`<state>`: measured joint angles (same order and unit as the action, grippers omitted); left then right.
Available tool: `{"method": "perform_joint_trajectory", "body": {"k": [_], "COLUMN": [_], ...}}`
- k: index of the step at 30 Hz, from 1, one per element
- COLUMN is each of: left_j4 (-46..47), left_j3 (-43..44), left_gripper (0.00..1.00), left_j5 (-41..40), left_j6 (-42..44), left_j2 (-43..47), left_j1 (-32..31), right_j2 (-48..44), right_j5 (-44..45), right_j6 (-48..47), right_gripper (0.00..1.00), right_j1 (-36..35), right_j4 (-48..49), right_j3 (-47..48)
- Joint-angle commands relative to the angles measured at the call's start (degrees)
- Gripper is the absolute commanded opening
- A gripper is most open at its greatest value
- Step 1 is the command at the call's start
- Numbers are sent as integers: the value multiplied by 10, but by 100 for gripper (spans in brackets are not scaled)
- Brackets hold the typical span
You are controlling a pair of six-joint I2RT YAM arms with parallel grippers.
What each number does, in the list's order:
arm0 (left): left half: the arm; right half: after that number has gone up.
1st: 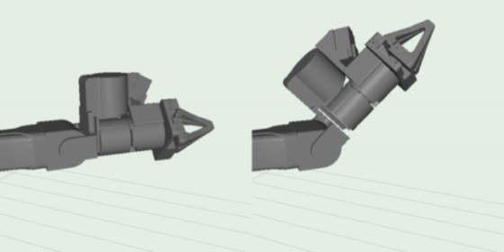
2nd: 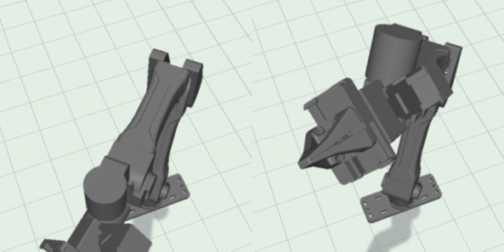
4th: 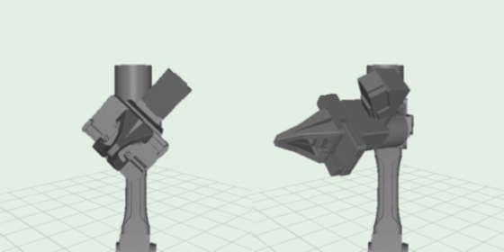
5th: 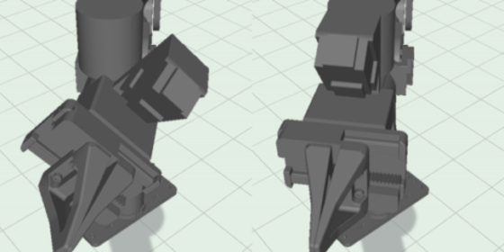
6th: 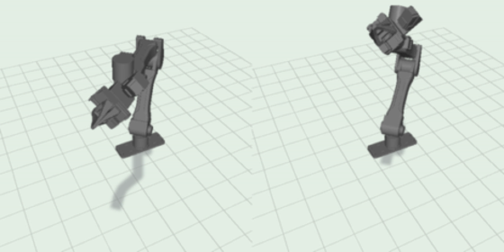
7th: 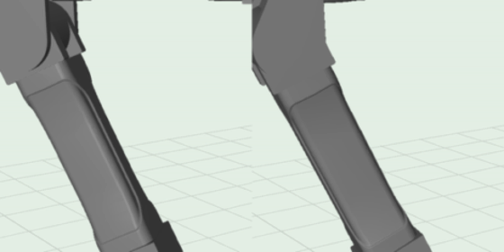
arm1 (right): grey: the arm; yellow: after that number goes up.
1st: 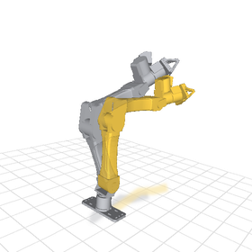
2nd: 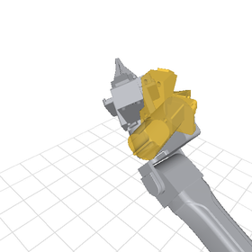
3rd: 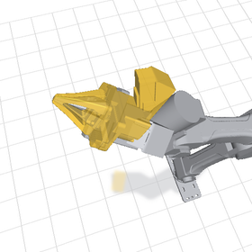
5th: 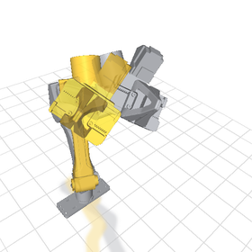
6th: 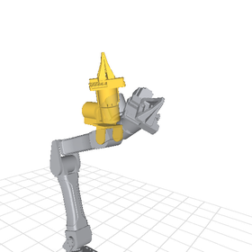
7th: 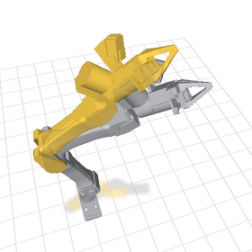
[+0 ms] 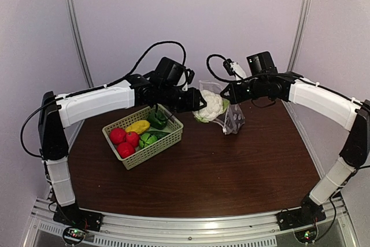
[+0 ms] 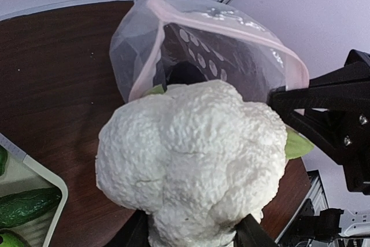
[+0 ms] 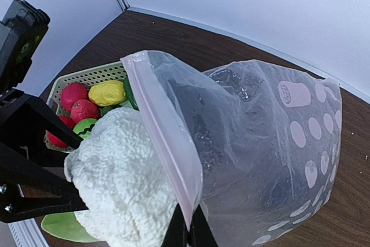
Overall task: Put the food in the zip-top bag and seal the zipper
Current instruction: Place the fake vegetable in the zipper food storage bag.
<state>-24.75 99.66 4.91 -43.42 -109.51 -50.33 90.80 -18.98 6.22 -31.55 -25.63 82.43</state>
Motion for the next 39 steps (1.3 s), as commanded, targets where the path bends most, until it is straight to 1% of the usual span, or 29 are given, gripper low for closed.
{"method": "perform_joint_trajectory", "body": {"k": [1,4,6,7,10,11,19,22,23,24,30,32,35,36,37,39], "left_j4": [-5,-35,-42,-31,80,92,98,91,90,91,116,117,117,114,107,107], "left_j3": [33,51,57,52,-3,-9,14,16,15,13,-16,-14,-14,-9,1,26], "left_gripper": [0,0,0,0,0,0,0,0,9,11,11,15,17,21,29,37], "left_j5": [-86,-107,-107,-97,-31,-16,16,20,23,24,28,28,16,9,4,18], "left_j6": [-24,-20,-23,-26,-34,-39,-38,-40,-37,-37,-36,-44,-74,-85,-98,-108], "left_j2": [-21,-33,-37,-33,-8,-4,6,9,11,15,39,40,41,37,33,21], "left_j1": [3,3,3,4,2,2,-4,-5,-5,-5,-5,-5,-5,-5,-5,-5], "right_j2": [-22,-26,-27,-26,-17,-13,3,4,4,2,0,3,10,13,16,21], "right_j5": [-31,-44,-58,-64,-74,-75,-73,-49,-39,-36,-37,-43,-62,-70,-74,-73], "right_j6": [11,16,22,27,37,39,39,28,23,19,14,14,18,19,19,17], "right_gripper": [0,0,0,0,0,0,0,0,0,0,0,0,0,0,0,0], "right_j1": [-16,-16,-17,-17,-16,-17,-17,-17,-17,-17,-16,-16,-16,-16,-16,-17], "right_j4": [14,24,30,34,41,41,40,32,28,26,16,11,6,4,1,-4], "right_j3": [-13,-21,-22,-23,-26,-24,-14,-8,-6,-5,2,7,15,18,22,28]}}
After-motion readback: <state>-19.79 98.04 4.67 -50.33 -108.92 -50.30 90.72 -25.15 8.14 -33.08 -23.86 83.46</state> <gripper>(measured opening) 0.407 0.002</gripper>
